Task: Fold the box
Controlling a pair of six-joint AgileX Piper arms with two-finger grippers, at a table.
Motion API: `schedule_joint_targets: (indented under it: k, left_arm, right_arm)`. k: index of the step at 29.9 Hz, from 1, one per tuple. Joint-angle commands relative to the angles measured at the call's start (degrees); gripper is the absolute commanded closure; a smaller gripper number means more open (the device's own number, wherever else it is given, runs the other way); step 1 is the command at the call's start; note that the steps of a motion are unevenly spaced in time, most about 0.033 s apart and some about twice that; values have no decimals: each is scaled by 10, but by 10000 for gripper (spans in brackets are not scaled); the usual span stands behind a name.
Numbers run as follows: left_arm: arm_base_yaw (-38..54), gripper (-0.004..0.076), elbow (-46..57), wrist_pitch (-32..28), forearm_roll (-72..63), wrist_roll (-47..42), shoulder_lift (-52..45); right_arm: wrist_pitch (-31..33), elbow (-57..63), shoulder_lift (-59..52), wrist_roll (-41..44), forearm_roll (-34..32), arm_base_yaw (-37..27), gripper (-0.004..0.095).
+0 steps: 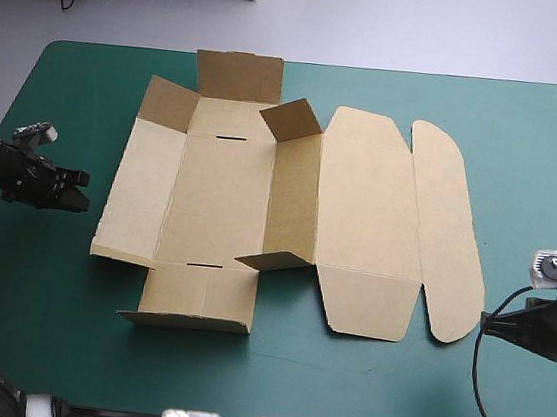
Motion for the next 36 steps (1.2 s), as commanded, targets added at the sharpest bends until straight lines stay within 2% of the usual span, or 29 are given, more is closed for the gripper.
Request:
schedule_joint_targets:
  k: [1, 5, 7, 13, 23, 25, 30, 36]
  left_arm:
    - [1, 500, -18, 26, -112, 17, 1]
    - [1, 293, -18, 49, -181, 56, 18]
    - [1, 251, -18, 49, -185, 57, 22]
    - [-8, 251, -18, 49, -151, 57, 34]
    - [-80, 257, -18, 49, -111, 42, 49]
    - [-85, 314, -18, 47, -113, 44, 50]
    - [-85, 598, -18, 38, -120, 38, 52]
    - [-95, 724, -18, 34, -141, 63, 59]
  right_arm:
    - [-35, -13, 1, -1, 3, 2, 928]
    - [-35, -13, 1, -1, 4, 2, 928]
    - [-35, -13, 1, -1, 5, 2, 928]
    - [-37, -13, 1, -1, 5, 2, 928]
    - [-60, -13, 1, -3, 11, 2, 928]
    - [-60, -13, 1, -3, 11, 2, 928]
    - [-60, -13, 1, -3, 11, 2, 928]
    - [-60, -13, 1, -3, 17, 2, 928]
